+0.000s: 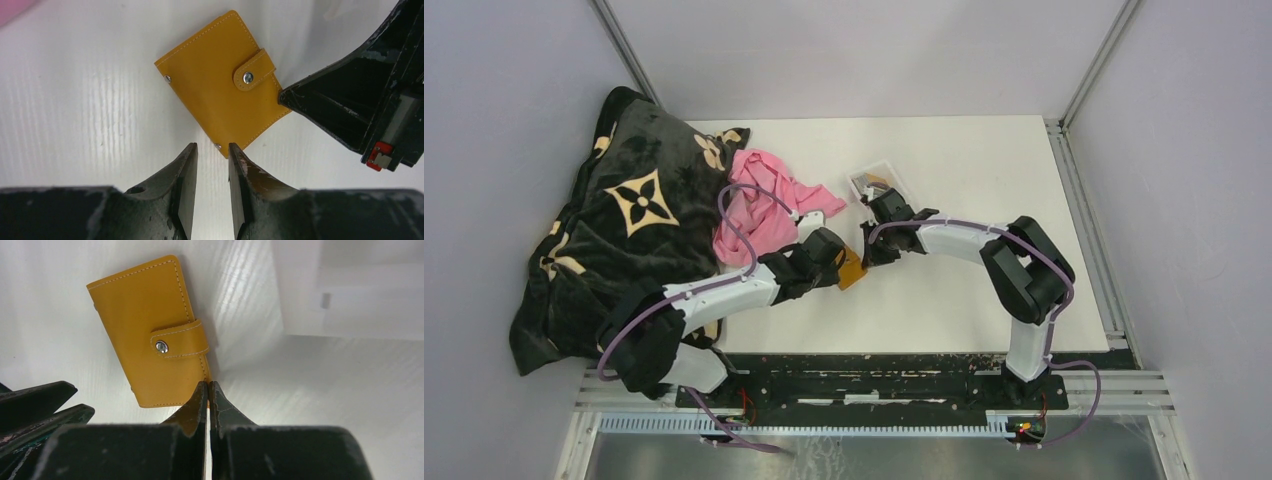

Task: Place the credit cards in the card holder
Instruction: Move the card holder to the center of the board.

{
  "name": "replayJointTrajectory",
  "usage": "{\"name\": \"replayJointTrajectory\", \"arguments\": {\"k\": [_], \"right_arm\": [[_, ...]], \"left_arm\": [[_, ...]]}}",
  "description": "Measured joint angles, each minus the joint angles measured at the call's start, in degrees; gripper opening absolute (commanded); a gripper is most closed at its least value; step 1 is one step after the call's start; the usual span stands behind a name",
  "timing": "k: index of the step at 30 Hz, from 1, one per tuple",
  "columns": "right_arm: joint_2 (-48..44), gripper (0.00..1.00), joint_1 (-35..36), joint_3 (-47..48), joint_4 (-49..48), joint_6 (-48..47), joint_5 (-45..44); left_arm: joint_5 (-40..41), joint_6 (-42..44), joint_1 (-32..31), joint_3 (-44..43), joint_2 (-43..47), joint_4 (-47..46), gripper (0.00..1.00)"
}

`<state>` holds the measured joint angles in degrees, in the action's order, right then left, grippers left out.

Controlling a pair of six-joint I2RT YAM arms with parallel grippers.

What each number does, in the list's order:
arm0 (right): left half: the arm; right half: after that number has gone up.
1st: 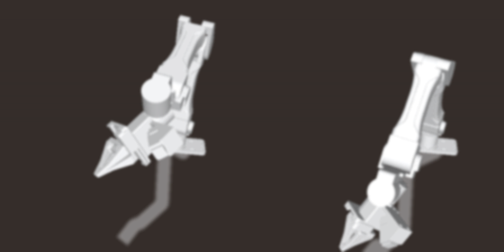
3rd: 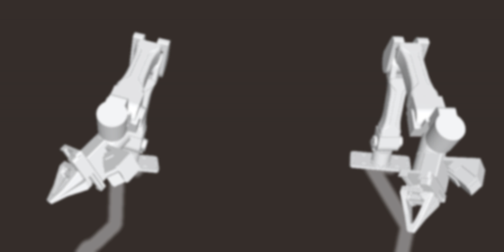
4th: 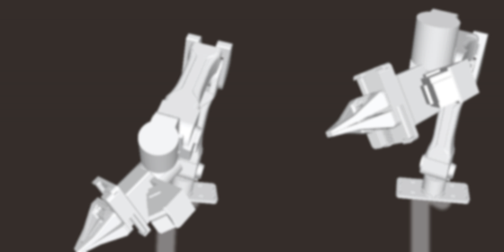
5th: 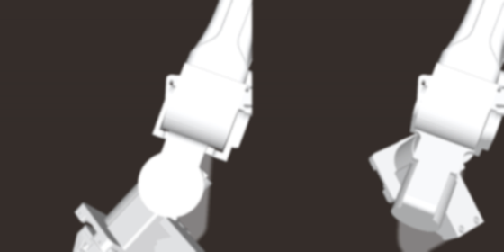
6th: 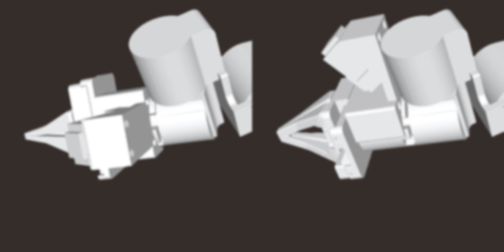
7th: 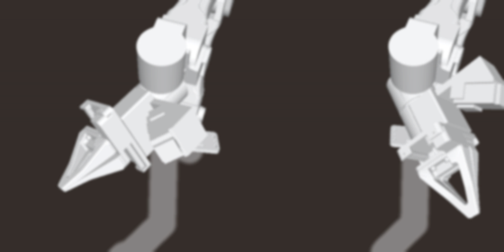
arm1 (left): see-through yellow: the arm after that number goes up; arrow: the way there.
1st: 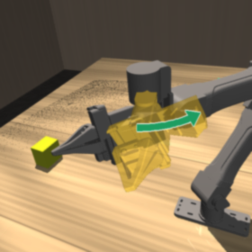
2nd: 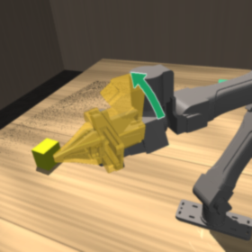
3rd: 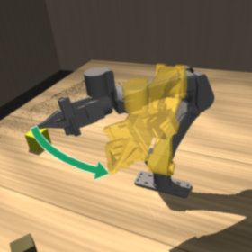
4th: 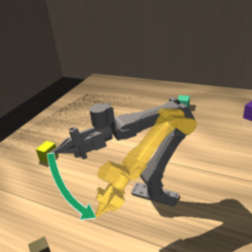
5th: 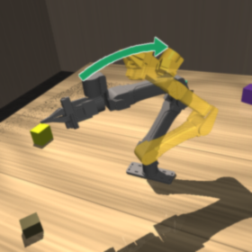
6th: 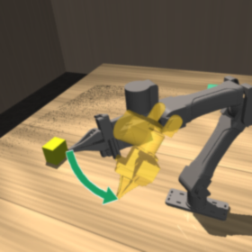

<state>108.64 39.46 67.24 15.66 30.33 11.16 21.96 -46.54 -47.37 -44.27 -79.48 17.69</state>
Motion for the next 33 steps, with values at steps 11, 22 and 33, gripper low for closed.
{"name": "replayJointTrajectory", "arguments": {"k": [11, 22, 33], "right_arm": [[-4.07, 0.01, -0.42, -4.44, 0.68, 1.64, -4.0], [-6.71, 0.2, -0.31, -6.21, 3.63, 1.64, -6.82], [-8.48, 0.44, 2.34, -2.27, 12.61, -5.92, -17.0]], "left_arm": [[-1.51, 2.34, 0.02, 1.53, -7.08, -13.38, 0.37], [-2.73, 4.17, 0.02, 1.79, -12.85, -20.5, 0.35], [-3.87, 4.17, 0.04, 4.24, -13.2, -25.92, 0.33]]}}
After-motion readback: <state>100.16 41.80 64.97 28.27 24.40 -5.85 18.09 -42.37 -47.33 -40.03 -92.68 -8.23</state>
